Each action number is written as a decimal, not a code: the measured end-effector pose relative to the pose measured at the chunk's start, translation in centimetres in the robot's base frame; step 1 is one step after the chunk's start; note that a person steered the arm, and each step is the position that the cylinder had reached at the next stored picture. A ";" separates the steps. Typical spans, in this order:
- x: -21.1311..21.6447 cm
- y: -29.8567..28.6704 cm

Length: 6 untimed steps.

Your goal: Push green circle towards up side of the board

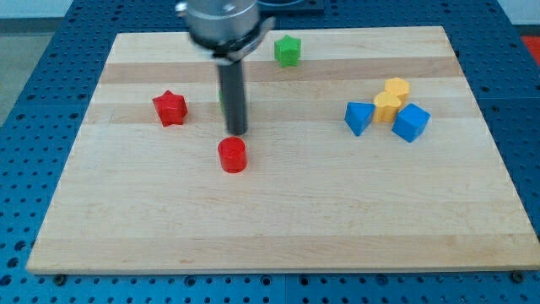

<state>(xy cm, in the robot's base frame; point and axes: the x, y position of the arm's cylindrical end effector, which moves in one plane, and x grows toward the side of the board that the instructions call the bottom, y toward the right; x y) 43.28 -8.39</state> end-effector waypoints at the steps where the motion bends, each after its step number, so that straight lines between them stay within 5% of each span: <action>1: -2.8 -0.8; 2: -6.8 3.5; 4: -6.5 1.6; 6: -16.8 3.2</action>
